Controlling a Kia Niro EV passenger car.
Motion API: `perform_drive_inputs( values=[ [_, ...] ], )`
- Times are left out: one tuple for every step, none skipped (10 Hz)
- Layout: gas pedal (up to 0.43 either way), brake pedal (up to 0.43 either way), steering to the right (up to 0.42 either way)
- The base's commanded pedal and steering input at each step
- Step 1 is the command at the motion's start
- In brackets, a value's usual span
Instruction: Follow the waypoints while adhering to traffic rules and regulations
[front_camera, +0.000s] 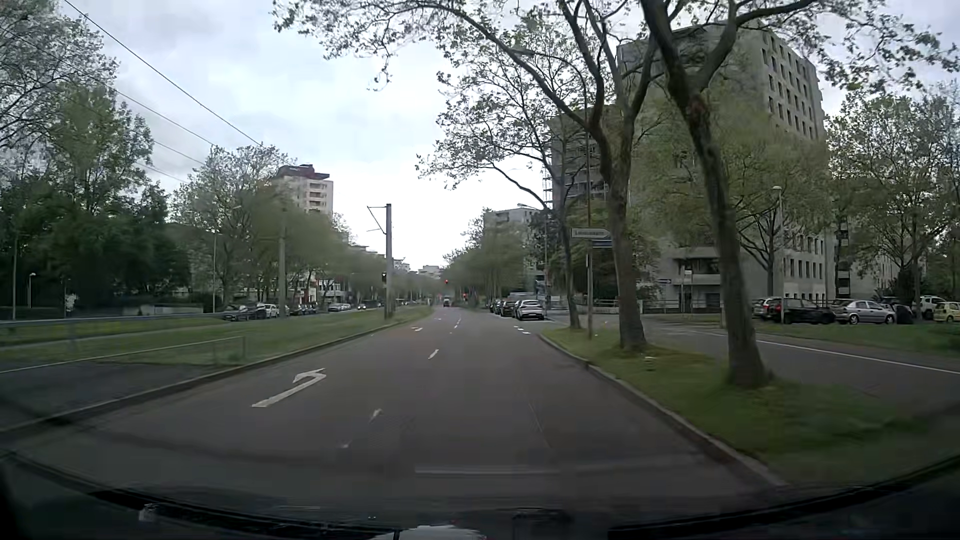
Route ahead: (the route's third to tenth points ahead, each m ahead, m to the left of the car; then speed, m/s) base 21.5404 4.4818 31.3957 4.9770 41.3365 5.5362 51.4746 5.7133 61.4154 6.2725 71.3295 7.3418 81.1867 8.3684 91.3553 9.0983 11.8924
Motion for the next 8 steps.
perform_drive_inputs(
  values=[
    [0.028, 0.000, -0.008],
    [0.028, 0.000, -0.007],
    [0.028, 0.000, -0.005],
    [0.028, 0.000, -0.005],
    [0.028, 0.000, -0.004],
    [0.028, 0.000, -0.004],
    [0.028, 0.000, -0.004],
    [0.028, 0.000, -0.004]
  ],
)
